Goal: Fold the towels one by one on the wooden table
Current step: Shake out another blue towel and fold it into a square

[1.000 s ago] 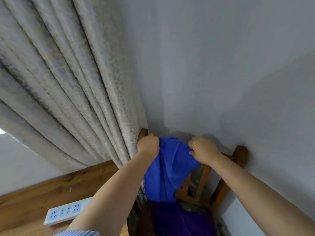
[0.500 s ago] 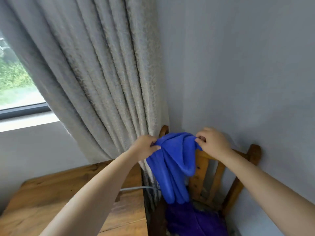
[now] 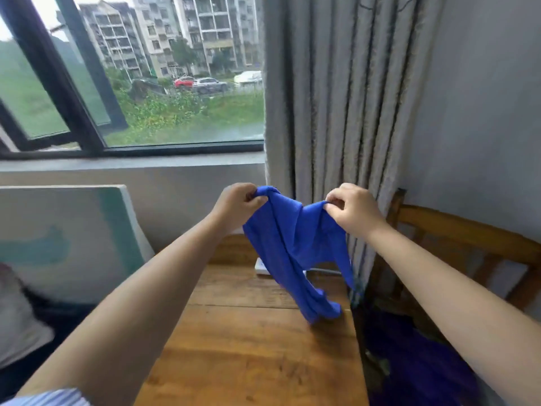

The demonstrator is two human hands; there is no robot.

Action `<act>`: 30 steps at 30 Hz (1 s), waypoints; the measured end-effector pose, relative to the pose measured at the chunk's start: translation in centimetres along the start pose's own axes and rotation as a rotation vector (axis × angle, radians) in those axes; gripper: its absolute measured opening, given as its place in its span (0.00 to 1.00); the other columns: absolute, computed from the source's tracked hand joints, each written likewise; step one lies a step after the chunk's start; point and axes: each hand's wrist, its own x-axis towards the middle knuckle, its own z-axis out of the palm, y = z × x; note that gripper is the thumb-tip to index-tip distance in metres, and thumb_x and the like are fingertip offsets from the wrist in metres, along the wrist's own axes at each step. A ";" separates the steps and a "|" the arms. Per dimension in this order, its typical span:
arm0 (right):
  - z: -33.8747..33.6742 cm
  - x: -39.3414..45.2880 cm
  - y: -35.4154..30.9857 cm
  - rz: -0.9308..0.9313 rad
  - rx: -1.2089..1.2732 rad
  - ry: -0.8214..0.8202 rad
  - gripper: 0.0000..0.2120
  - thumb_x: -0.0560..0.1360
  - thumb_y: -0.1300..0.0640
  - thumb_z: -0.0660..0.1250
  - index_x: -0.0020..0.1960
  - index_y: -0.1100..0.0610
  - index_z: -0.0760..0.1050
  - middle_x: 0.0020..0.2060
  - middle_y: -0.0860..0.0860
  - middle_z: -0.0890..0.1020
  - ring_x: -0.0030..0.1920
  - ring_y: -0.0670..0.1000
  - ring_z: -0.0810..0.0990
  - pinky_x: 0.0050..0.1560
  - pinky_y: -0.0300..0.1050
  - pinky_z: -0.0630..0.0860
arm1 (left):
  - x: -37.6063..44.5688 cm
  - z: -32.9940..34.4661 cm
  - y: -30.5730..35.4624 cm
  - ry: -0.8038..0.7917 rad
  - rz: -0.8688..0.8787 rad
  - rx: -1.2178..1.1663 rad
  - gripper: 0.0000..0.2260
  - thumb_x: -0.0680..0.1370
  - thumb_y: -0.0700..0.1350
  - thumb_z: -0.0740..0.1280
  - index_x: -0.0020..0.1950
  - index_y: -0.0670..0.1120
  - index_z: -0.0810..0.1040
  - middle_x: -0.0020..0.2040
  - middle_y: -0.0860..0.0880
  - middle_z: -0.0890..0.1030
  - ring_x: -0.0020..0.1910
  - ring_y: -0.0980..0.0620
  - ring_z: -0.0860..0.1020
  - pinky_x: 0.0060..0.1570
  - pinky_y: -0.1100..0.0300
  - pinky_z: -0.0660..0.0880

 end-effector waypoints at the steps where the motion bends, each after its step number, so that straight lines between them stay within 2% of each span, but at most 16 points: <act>1: 1.0 0.0 -1.7 -0.005 0.026 -0.012 0.05 0.71 0.64 0.66 0.43 0.65 0.79 0.38 0.59 0.77 0.45 0.58 0.76 0.42 0.44 0.64 | -0.9 -1.5 -0.9 0.021 -0.019 0.000 0.20 0.75 0.39 0.64 0.27 0.47 0.59 0.27 0.51 0.60 0.30 0.51 0.60 0.29 0.61 0.56; 6: 5.4 0.6 -9.4 -0.087 0.095 -0.097 0.05 0.72 0.63 0.65 0.43 0.64 0.79 0.34 0.49 0.70 0.41 0.51 0.70 0.35 0.36 0.56 | -5.0 -7.4 -5.5 0.103 -0.075 0.051 0.19 0.76 0.40 0.64 0.27 0.47 0.61 0.28 0.52 0.63 0.34 0.50 0.63 0.30 0.63 0.59; 10: 8.6 1.5 -12.3 -0.162 0.132 -0.162 0.05 0.72 0.64 0.65 0.43 0.65 0.79 0.36 0.52 0.72 0.40 0.51 0.70 0.37 0.36 0.58 | -7.2 -10.2 -9.1 0.111 -0.114 0.076 0.14 0.76 0.40 0.64 0.31 0.44 0.67 0.29 0.53 0.66 0.37 0.49 0.66 0.31 0.60 0.57; 14: 13.7 3.3 -13.5 -0.157 0.160 -0.267 0.05 0.72 0.64 0.65 0.43 0.64 0.79 0.36 0.52 0.73 0.40 0.50 0.71 0.40 0.39 0.63 | -7.8 -11.8 -15.0 0.083 -0.241 0.055 0.09 0.76 0.41 0.64 0.35 0.42 0.71 0.30 0.52 0.68 0.36 0.50 0.67 0.32 0.62 0.61; 17: 18.8 5.3 -13.4 -0.125 0.172 -0.383 0.05 0.72 0.64 0.65 0.43 0.64 0.79 0.37 0.52 0.75 0.41 0.50 0.72 0.42 0.40 0.65 | -7.0 -11.4 -20.0 -0.008 -0.378 0.037 0.13 0.75 0.41 0.64 0.31 0.46 0.68 0.29 0.52 0.67 0.32 0.53 0.65 0.30 0.64 0.61; 20: 24.1 7.0 -12.5 -0.092 0.127 -0.570 0.05 0.72 0.63 0.64 0.44 0.63 0.79 0.37 0.50 0.75 0.42 0.49 0.72 0.41 0.40 0.66 | -5.7 -9.8 -24.6 -0.129 -0.513 0.058 0.16 0.74 0.39 0.63 0.28 0.47 0.64 0.28 0.52 0.66 0.28 0.55 0.64 0.28 0.64 0.60; 23: 29.0 8.0 -11.3 -0.073 0.016 -0.747 0.04 0.72 0.61 0.64 0.41 0.58 0.77 0.34 0.47 0.73 0.41 0.49 0.72 0.38 0.40 0.67 | -4.9 -7.3 -28.7 -0.255 -0.607 0.086 0.15 0.72 0.39 0.62 0.27 0.47 0.63 0.28 0.51 0.66 0.30 0.54 0.65 0.28 0.64 0.60; 26: 33.7 8.6 -10.3 -0.066 -0.106 -0.856 0.06 0.71 0.62 0.62 0.44 0.59 0.78 0.38 0.49 0.75 0.42 0.50 0.72 0.41 0.42 0.69 | -4.6 -4.9 -32.9 -0.338 -0.685 0.143 0.13 0.73 0.41 0.62 0.28 0.47 0.65 0.30 0.52 0.68 0.34 0.52 0.67 0.28 0.63 0.61; 28: 36.5 8.7 -9.9 -0.033 -0.134 -0.867 0.07 0.72 0.62 0.62 0.44 0.58 0.78 0.41 0.52 0.77 0.42 0.51 0.72 0.40 0.42 0.68 | -4.5 -3.6 -35.4 -0.344 -0.717 0.179 0.13 0.73 0.42 0.62 0.29 0.47 0.64 0.30 0.52 0.68 0.36 0.50 0.68 0.28 0.62 0.61; 30: 38.9 8.8 -9.8 0.027 -0.118 -0.789 0.07 0.73 0.61 0.61 0.45 0.58 0.78 0.45 0.55 0.80 0.44 0.53 0.74 0.39 0.41 0.67 | -4.4 -2.9 -37.7 -0.301 -0.738 0.216 0.13 0.73 0.42 0.61 0.30 0.47 0.63 0.31 0.51 0.67 0.37 0.48 0.68 0.28 0.60 0.60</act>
